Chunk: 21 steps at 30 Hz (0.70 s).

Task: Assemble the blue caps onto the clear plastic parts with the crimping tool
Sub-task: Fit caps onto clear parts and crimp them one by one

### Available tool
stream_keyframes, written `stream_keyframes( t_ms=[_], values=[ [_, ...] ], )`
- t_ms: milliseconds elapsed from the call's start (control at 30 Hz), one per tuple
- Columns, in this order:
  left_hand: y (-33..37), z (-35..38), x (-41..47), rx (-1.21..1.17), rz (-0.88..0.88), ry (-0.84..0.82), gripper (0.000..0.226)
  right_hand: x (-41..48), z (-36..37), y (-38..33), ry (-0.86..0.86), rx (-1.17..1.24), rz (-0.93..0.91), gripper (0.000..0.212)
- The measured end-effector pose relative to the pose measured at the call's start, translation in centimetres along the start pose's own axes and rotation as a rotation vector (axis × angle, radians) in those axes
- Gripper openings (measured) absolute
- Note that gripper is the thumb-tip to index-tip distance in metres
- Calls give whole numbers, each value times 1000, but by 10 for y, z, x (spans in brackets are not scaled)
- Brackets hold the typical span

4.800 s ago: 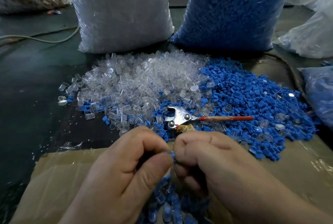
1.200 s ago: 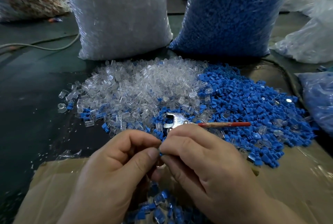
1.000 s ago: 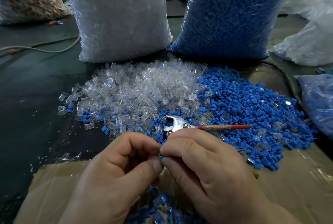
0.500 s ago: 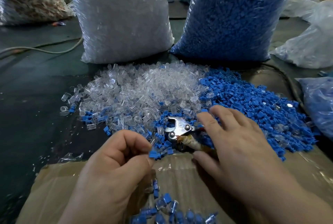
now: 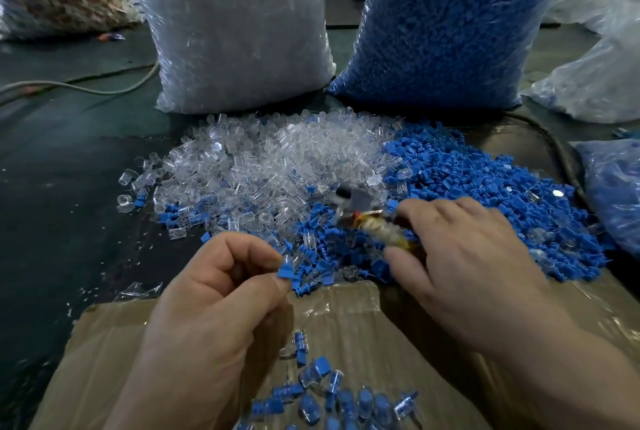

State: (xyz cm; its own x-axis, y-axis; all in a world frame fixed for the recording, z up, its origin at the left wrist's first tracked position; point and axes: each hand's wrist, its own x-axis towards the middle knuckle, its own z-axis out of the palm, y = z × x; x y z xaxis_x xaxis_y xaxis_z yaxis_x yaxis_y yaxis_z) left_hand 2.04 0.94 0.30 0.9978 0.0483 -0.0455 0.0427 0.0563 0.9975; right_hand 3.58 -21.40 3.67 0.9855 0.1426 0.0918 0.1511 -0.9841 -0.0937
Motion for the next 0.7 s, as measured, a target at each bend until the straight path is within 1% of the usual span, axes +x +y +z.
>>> stream_keyframes(
  t_ms=[67, 100, 167, 200, 300, 433, 700],
  values=[
    [-1, -1, 0, 11, 13, 0, 33, -2, -6, 1, 107, 157, 2, 29],
    [-2, -1, -1, 26, 23, 0, 33, -4, -9, 0, 168, 209, 1, 23],
    [-3, -1, -1, 79, 47, 2, 35, -11, -13, -4, 248, 222, -59, 21],
    [-2, -2, -2, 99, 56, 7, 35, -14, -13, -7, 255, 211, -107, 25],
    [0, -1, -3, 124, 78, 28, 39, -22, -7, -13, 192, 148, -229, 36],
    [2, 2, -4, 117, 88, 65, 40, -23, -4, -14, 142, 90, -293, 49],
    [-3, -1, -4, 146, 163, 57, 37, -22, -3, -13, 109, 71, -292, 50]
  ],
)
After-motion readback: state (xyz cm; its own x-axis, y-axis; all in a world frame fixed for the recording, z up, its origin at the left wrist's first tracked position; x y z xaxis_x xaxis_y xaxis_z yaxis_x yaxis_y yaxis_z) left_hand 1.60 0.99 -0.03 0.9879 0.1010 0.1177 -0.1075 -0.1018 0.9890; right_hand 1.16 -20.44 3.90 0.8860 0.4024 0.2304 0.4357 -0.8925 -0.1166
